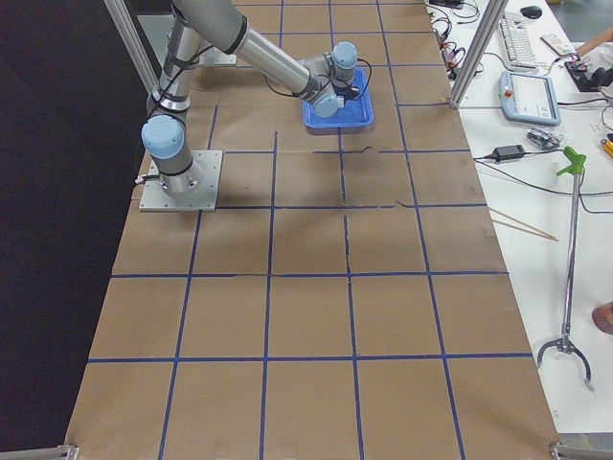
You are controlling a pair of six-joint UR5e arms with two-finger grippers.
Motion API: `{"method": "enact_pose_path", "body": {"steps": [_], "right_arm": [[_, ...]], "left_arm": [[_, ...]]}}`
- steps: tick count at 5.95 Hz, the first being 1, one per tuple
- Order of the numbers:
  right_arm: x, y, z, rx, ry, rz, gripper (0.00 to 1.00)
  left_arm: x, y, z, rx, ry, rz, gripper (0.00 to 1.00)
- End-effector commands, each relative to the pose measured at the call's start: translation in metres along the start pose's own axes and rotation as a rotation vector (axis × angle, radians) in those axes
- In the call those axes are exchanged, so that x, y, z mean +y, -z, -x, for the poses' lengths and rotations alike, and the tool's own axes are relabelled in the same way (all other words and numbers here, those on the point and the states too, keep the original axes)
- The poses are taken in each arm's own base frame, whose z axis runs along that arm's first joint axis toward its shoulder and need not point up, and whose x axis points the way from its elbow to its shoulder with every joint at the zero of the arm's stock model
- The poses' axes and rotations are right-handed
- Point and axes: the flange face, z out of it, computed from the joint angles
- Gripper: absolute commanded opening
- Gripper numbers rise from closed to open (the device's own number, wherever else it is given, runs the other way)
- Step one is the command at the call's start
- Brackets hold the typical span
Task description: Assemble white blocks and place on blue tray
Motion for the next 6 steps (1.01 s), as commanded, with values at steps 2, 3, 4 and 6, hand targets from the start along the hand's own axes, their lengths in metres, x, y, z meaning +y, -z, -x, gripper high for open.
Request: {"method": "enact_pose_path", "body": {"steps": [2,3,4,6], "right_arm": [[-0.0042,-0.0120,0.0024,0.008,0.009,-0.006,0.27],[-0.0044,-0.0118,0.0022,0.011,0.005,-0.007,0.27],[-0.0039,-0.0112,0.0015,0.014,-0.010,-0.009,0.27],[-0.0053,-0.0109,0.0023,0.010,-0.023,-0.013,0.27]], "left_arm": [[-0.0027,0.0084,0.0068,0.003,0.015,-0.010,0.99],[-0.0031,0.0057,0.0051,0.004,0.010,-0.005,0.99],[-0.0005,0.0083,0.0064,0.002,0.014,-0.010,0.99],[-0.0008,0.0083,0.0073,0.000,0.015,-0.010,0.99]]}}
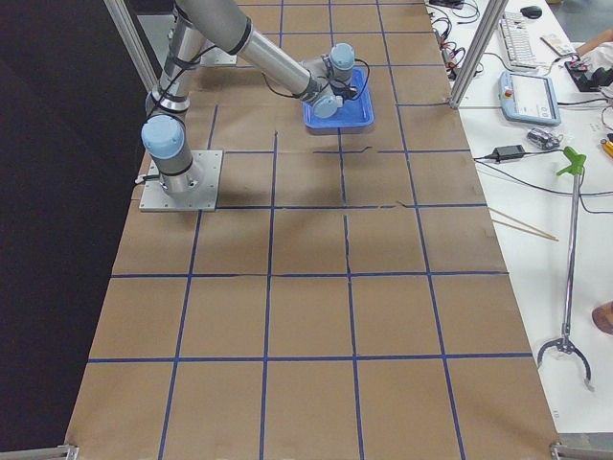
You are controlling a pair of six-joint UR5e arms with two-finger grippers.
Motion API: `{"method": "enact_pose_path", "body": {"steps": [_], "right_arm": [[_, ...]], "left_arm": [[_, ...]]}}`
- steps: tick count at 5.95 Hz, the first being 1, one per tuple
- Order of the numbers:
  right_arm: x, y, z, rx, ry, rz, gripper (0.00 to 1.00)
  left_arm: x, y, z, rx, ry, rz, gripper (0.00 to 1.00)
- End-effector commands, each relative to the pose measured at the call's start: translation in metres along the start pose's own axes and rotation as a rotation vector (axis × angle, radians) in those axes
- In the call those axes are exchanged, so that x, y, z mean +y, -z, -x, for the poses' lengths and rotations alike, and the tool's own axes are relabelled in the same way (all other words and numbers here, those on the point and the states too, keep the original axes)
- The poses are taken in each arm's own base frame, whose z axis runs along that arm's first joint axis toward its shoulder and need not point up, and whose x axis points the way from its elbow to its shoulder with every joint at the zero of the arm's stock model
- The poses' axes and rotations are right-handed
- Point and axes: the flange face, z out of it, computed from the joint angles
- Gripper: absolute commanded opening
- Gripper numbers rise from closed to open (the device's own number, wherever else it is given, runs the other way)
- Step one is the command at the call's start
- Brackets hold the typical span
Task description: Assemble white blocks and place on blue tray
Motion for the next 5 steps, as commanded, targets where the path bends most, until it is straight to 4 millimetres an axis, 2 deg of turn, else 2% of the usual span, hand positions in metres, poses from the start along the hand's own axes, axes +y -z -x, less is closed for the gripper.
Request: {"method": "enact_pose_path", "body": {"steps": [1,5], "right_arm": [[-0.0009,0.0009,0.0006,-0.002,-0.032,0.000,0.27],[-0.0020,0.0026,0.0007,0.000,-0.031,-0.004,0.27]], "left_arm": [[-0.0009,-0.0011,0.0013,-0.004,0.003,-0.002,0.99],[0.0001,-0.0062,0.0012,0.003,0.004,0.007,0.99]]}}
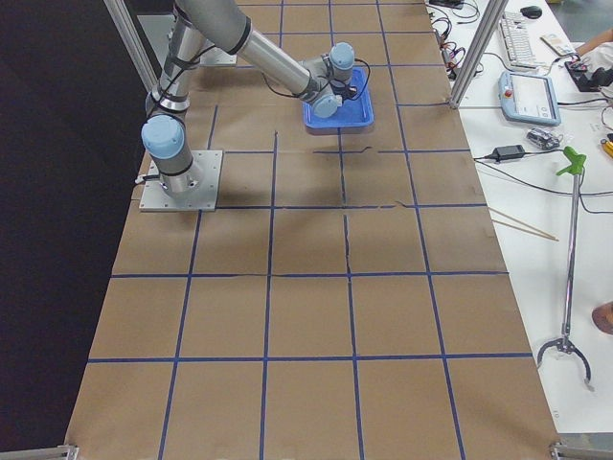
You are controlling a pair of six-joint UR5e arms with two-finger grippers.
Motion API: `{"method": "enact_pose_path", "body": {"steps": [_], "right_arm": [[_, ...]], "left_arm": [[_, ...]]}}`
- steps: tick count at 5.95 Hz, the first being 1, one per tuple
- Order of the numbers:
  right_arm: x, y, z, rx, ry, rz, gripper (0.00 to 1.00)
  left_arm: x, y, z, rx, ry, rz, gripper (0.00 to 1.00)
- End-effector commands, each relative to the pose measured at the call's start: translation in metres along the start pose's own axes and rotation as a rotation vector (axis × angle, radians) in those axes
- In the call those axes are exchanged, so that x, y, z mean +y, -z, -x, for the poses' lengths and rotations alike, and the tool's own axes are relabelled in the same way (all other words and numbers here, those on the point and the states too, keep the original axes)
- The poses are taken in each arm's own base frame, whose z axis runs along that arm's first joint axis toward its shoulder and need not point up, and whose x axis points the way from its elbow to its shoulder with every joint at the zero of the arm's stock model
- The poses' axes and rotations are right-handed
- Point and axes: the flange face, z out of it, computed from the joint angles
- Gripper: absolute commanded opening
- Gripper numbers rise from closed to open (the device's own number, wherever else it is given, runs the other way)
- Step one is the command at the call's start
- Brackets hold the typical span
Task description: Assemble white blocks and place on blue tray
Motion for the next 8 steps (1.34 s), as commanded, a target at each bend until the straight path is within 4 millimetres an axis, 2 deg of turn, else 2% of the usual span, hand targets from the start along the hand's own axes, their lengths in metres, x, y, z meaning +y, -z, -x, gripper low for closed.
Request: {"method": "enact_pose_path", "body": {"steps": [1,3,8], "right_arm": [[-0.0050,-0.0025,0.0038,-0.005,0.009,-0.001,0.27],[-0.0104,-0.0057,0.0080,-0.010,0.019,0.001,0.27],[-0.0096,-0.0080,0.0079,-0.012,0.020,0.000,0.27]], "left_arm": [[0.0000,-0.0013,0.0003,0.004,0.002,0.002,0.99],[-0.0029,-0.0023,0.0088,0.004,0.020,0.004,0.99],[-0.0023,-0.0045,0.0080,0.003,0.017,0.009,0.99]]}}
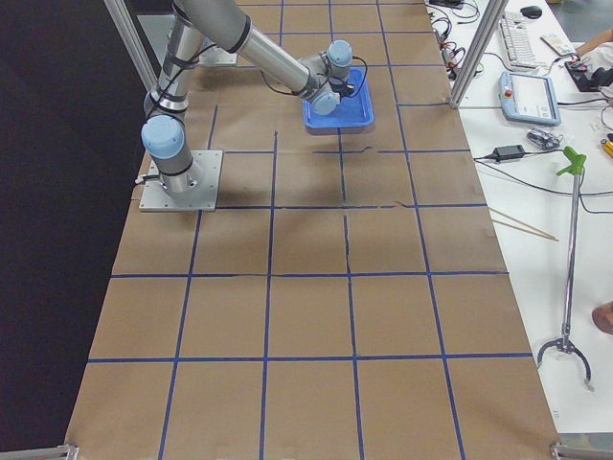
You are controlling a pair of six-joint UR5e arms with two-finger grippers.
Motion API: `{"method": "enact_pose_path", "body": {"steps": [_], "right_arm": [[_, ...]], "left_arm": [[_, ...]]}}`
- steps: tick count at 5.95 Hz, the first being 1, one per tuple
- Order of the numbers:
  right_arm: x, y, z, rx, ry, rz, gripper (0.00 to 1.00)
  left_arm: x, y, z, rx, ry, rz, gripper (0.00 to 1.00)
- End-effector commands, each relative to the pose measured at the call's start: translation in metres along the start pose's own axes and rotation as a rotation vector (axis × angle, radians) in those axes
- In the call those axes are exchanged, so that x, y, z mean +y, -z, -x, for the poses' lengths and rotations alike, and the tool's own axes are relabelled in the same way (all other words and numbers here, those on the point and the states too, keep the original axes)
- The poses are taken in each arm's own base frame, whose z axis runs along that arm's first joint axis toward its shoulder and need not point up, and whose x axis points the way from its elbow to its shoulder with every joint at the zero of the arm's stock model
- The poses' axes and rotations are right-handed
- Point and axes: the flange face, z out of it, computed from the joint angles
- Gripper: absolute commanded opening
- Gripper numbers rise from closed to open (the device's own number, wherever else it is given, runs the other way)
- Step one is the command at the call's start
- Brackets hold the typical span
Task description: Assemble white blocks and place on blue tray
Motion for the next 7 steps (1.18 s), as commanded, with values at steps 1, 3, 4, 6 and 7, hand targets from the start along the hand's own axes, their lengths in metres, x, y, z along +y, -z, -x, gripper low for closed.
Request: {"method": "enact_pose_path", "body": {"steps": [1,3,4,6,7], "right_arm": [[0.0005,-0.0009,-0.0002,-0.001,0.000,-0.001,0.27],[-0.0006,0.0015,-0.0001,0.002,-0.001,-0.002,0.31],[-0.0006,0.0004,0.0003,-0.004,-0.005,-0.006,0.67],[-0.0009,0.0021,0.0002,0.000,-0.062,-0.003,1.00],[-0.0017,0.0030,-0.0009,0.003,-0.063,-0.004,1.00]], "left_arm": [[0.0003,-0.0010,0.0000,0.000,0.000,0.003,0.99],[0.0003,-0.0010,0.0000,0.000,0.000,0.003,0.99],[0.0003,-0.0010,0.0000,0.000,0.000,0.003,0.99],[0.0006,-0.0019,0.0000,-0.001,0.000,0.006,0.99],[0.0004,-0.0019,0.0007,0.000,0.001,0.006,0.99]]}}
